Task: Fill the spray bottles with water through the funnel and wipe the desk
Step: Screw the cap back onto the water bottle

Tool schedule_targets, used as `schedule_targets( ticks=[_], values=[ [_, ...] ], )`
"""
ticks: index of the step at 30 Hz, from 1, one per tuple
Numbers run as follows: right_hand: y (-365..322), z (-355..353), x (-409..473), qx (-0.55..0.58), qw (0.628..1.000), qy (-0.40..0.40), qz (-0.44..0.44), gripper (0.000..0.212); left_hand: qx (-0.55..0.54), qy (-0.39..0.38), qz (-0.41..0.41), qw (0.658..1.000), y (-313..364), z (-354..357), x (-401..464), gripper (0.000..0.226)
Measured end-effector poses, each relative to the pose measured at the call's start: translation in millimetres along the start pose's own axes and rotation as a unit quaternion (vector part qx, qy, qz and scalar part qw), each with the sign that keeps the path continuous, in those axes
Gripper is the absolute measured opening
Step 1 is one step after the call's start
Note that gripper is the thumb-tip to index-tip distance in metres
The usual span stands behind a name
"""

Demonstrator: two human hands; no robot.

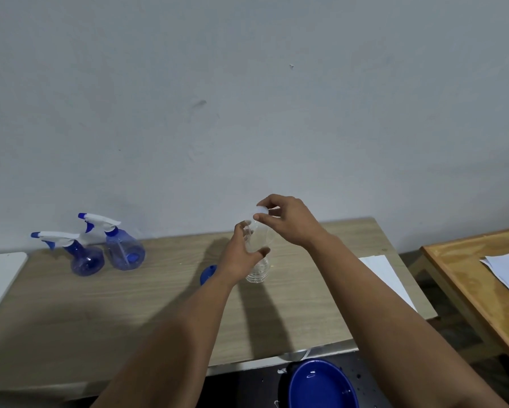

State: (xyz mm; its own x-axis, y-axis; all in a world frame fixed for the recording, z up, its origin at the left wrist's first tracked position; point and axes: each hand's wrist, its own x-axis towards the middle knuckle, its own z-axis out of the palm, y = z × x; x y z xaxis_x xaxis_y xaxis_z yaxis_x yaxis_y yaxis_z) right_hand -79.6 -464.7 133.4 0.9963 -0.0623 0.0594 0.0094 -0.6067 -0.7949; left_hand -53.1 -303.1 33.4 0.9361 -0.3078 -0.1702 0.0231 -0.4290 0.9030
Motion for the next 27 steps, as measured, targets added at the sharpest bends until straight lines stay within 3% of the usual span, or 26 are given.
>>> schedule_targets(
  ticks=[4, 9, 12, 21, 24, 27],
  values=[
    [0, 9, -2, -0.018, 0.996, 0.083, 0.024, 0.037, 0.025, -0.004, 0.006, 1.000, 2, 2, 0, 0.083],
    [5, 11, -6, 0.034, 0.999, 0.028, 0.001, 0.036, 0.015, -0.004, -0.001, 1.000, -2, -2, 0, 0.081],
    [8, 14, -9, 0.053, 0.997, 0.063, 0.004, 0.019, 0.020, -0.007, 0.003, 1.000, -2, 2, -1, 0.081],
    [11, 40, -18, 0.067, 0.984, 0.163, 0.013, 0.030, 0.012, -0.013, 0.012, 1.000, -6, -1, 2, 0.098],
    [22, 53, -23, 0.070, 0.984, 0.162, 0.036, 0.058, 0.056, -0.039, 0.014, 0.998, -21, -10, -5, 0.110],
    [37, 68, -29, 0.114, 0.980, 0.138, 0.085, 0.089, 0.203, -0.001, 0.005, 0.979, -64, -29, -14, 0.126]
  ],
)
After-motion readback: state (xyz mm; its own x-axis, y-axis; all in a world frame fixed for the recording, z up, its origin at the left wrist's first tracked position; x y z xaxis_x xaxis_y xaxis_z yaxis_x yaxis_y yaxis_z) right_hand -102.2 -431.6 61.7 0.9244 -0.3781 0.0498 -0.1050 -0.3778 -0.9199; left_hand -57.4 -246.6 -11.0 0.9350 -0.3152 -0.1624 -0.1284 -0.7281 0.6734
